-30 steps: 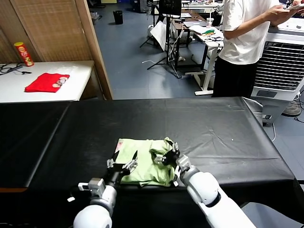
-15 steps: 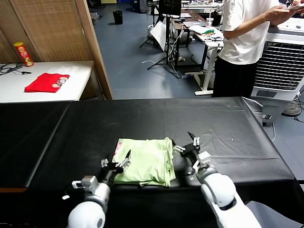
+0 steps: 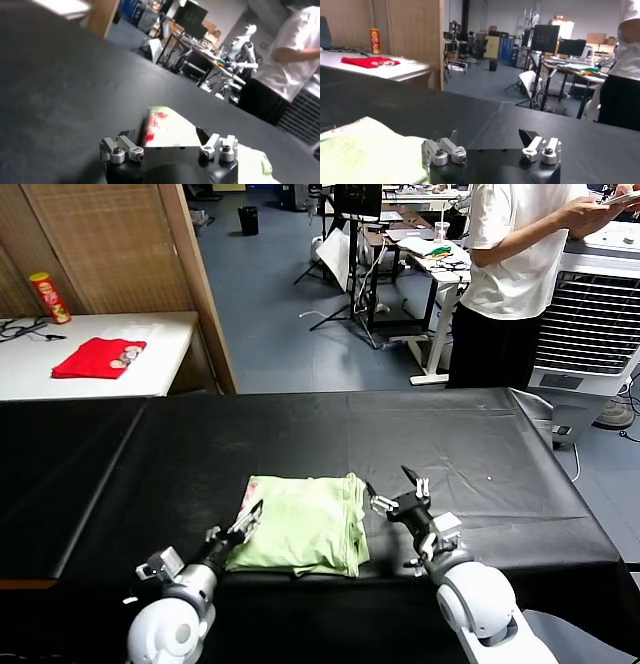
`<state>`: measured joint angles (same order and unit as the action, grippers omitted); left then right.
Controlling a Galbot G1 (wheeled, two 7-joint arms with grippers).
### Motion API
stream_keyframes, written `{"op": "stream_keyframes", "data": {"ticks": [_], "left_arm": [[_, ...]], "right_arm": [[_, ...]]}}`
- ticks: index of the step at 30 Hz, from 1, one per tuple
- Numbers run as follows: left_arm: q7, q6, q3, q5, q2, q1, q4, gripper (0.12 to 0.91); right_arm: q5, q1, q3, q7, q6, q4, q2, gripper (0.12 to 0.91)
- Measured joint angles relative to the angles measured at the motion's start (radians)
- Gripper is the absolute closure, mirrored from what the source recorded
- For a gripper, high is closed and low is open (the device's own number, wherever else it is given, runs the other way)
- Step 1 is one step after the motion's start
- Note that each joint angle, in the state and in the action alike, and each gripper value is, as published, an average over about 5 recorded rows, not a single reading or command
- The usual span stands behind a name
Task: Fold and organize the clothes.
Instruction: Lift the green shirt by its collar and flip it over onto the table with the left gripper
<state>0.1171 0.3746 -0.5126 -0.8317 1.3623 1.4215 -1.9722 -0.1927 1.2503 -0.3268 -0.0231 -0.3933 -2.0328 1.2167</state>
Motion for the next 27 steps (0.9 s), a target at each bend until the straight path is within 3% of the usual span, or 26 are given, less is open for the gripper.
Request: {"op": "stream_keyframes", "data": {"ticks": [2, 5, 11, 15, 21, 27], "left_arm": [[0.003, 0.002, -0.004, -0.026, 0.002, -0.001, 0.007, 0.244], [0.01, 0.006, -0.01, -0.055, 0.005, -0.002, 0.016, 0.329], [0.02, 0.008, -0.014, -0.068, 0.009, 0.003, 0.012, 0.651], [0.021, 0.004, -0.02, -0.003, 0.007, 0.0, -0.003, 0.854], [0.003, -0.013, -0.045, 0.216, -0.04, -0.019, -0.018, 0.898], [-0.027, -0.029, -0.104, 0.414, -0.163, -0.012, -0.01, 0.899]], "right_arm": [[0.0, 0.003, -0.001, -0.001, 0.002, -0.004, 0.001, 0.227], [0.001, 0.009, -0.005, -0.002, 0.005, -0.008, 0.003, 0.227], [0.005, 0.018, -0.01, -0.002, 0.01, -0.013, 0.011, 0.227], [0.013, 0.024, -0.016, -0.001, 0.011, -0.017, 0.016, 0.227], [0.042, 0.04, -0.031, 0.006, 0.015, -0.015, 0.023, 0.227], [0.056, 0.048, -0.029, 0.013, 0.015, -0.011, 0.033, 0.227]]}}
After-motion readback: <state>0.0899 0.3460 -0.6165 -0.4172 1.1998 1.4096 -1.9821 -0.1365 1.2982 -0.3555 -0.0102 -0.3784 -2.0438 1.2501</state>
